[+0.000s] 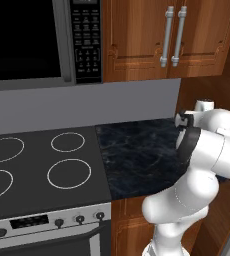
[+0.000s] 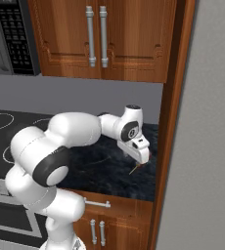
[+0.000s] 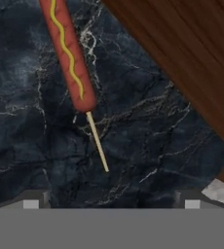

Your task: Store the hot dog in the freezer for long-term storage. Close the freezer door after placing the cooked food.

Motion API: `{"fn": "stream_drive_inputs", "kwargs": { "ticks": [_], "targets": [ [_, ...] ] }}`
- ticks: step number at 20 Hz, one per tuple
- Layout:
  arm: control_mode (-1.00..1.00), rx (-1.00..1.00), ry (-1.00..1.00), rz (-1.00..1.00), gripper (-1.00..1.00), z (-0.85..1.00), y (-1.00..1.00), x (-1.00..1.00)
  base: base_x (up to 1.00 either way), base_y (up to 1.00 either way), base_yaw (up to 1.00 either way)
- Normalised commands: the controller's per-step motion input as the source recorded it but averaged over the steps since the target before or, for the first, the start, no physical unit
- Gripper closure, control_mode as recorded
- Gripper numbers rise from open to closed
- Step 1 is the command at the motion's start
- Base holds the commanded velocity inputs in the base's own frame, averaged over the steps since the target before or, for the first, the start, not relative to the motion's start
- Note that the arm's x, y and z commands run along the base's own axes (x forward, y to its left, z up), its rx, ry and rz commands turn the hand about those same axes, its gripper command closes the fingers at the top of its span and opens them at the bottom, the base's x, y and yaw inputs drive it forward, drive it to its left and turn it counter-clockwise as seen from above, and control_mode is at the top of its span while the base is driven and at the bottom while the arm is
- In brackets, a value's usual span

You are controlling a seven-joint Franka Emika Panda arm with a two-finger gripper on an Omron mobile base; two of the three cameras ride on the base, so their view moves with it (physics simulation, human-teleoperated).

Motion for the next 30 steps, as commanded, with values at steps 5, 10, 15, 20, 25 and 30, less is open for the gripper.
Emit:
{"fn": "stream_drive_inputs", "kwargs": {
  "ticks": [5,10,15,20,25,30],
  "targets": [
    [-1.00,0.00,-0.06,0.00,-1.00,-0.33,-0.04,0.12,0.00,0.00,0.00],
    [-1.00,0.00,-0.05,0.00,-1.00,-0.30,-0.08,0.16,0.00,0.00,0.00],
    [-1.00,0.00,-0.01,0.00,-1.00,-0.20,-0.12,0.19,0.00,0.00,0.00],
    [-1.00,0.00,0.00,0.00,-1.00,-0.08,-0.07,0.23,0.00,0.00,0.00],
    [-1.00,0.00,0.00,0.00,-1.00,-0.09,-0.09,0.24,0.00,0.00,0.00],
    [-1.00,0.00,0.00,0.00,-1.00,-0.19,-0.13,0.26,0.00,0.00,0.00]
  ]
}}
